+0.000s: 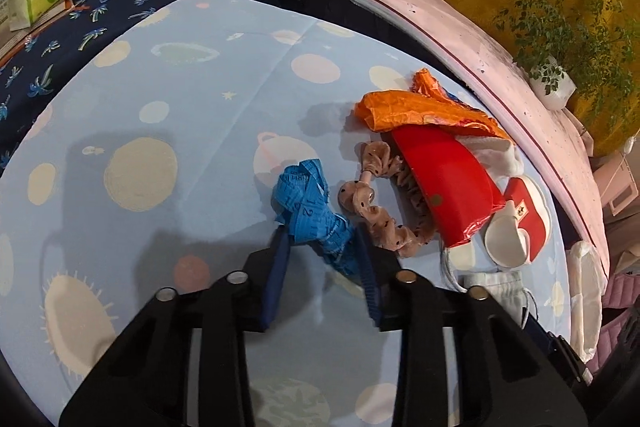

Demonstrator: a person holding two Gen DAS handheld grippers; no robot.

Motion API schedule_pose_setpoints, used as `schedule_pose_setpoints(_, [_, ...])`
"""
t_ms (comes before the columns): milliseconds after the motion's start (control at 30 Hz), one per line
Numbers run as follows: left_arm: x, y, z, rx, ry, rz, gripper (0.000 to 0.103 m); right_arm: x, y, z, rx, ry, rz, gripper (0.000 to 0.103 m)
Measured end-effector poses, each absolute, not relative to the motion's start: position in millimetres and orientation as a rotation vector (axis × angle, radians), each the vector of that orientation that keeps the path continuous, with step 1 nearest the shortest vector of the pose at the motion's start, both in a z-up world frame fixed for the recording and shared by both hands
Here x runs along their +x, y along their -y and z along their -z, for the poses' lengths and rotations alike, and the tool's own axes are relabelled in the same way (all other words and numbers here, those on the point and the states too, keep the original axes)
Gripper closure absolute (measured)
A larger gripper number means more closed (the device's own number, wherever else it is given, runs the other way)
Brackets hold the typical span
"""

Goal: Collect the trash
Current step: 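Grasp the blue tape measure with the left gripper while the right gripper grasps the grey mask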

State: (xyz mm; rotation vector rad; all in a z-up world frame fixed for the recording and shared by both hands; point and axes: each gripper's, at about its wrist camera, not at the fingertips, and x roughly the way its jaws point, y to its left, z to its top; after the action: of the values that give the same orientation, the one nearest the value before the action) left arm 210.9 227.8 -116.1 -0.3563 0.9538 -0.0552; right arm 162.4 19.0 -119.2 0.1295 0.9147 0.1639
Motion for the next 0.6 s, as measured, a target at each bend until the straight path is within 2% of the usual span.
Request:
schedule_pose_setpoints(133, [204,-223,114,-0.34,-0.94,0.069,0.082,162,-19,120,0.127,-0.925,-0.172,0.086])
schedule_pose_setpoints(167, [201,-222,112,-0.341,-0.938,0.072,0.083,161,-18,119,0.133,-0.927,-0.176,0.095])
schedule_pose_setpoints(600, [172,-190,58,-0.316,-0.86,0.125,0.086,132,-9,71,0.188,-0.824,-0.228,0.098])
